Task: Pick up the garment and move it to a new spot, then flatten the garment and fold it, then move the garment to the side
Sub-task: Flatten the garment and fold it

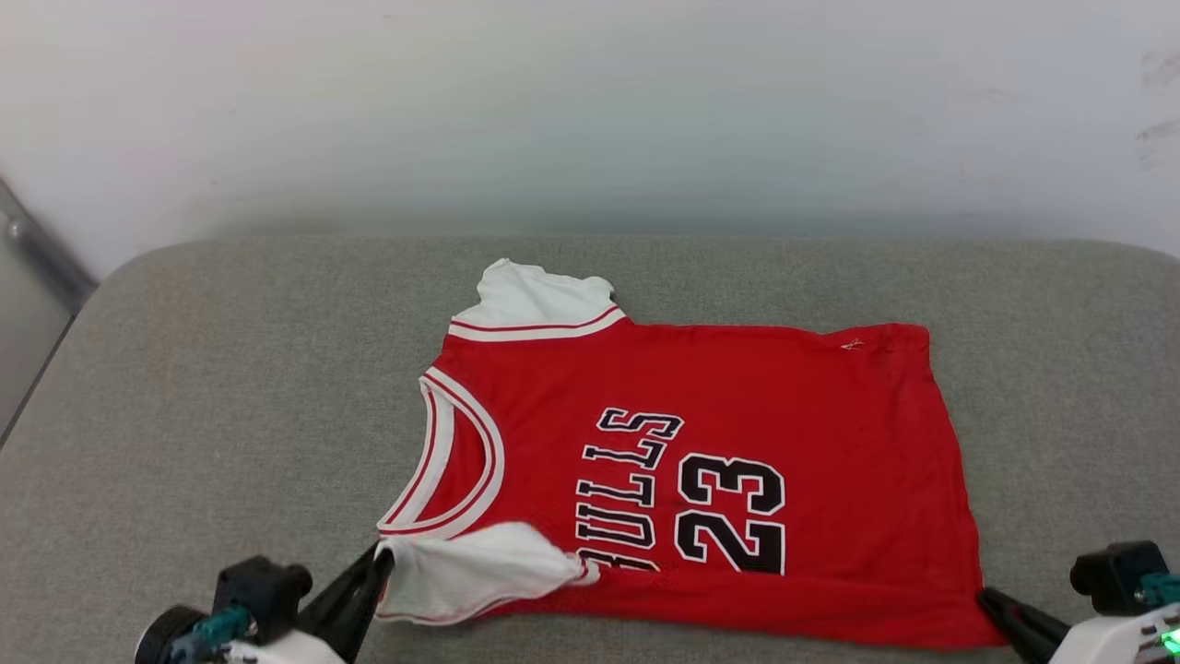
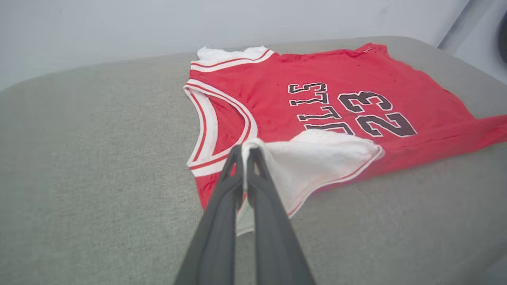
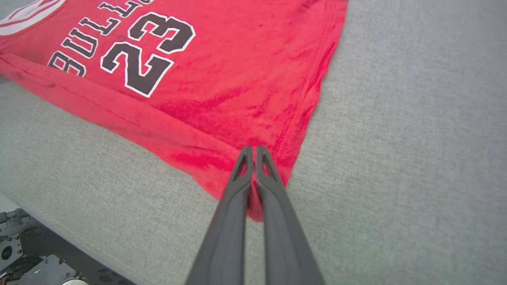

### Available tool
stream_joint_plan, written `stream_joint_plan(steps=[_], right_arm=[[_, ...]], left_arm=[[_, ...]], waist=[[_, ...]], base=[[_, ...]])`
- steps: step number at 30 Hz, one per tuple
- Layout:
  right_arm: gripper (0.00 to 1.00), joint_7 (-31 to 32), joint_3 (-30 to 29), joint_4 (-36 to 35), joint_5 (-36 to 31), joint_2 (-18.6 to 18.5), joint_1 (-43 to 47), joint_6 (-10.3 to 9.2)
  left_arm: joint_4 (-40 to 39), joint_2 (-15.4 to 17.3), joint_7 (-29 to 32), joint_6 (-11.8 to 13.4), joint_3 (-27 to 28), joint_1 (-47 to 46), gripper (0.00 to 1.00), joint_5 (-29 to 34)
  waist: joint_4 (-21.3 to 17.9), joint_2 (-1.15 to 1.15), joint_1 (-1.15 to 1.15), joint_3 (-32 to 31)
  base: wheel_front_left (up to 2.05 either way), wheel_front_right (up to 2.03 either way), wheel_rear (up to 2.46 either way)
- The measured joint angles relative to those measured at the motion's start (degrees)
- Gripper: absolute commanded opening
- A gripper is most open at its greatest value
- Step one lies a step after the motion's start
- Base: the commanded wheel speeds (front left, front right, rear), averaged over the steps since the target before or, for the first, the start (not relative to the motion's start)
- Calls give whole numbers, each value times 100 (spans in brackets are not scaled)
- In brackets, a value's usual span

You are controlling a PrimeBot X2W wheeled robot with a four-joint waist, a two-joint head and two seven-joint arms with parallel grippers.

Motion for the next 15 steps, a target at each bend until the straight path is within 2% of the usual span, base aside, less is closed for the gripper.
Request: stream_joint_plan(steps=[7,15], right_arm=[[0,318,-122,-265,-81,23,-625,0],[0,515,-36,-130,-109,46,-1376,0]], left_arm=[[439,-57,198,-355,-47,-1247,0,242],[1335,-335,110,-686,-96,-2284,0,377]], waist=[[-86,0,0,370],[-199,0,1,976]], base=[[0,0,0],[0,0,0]])
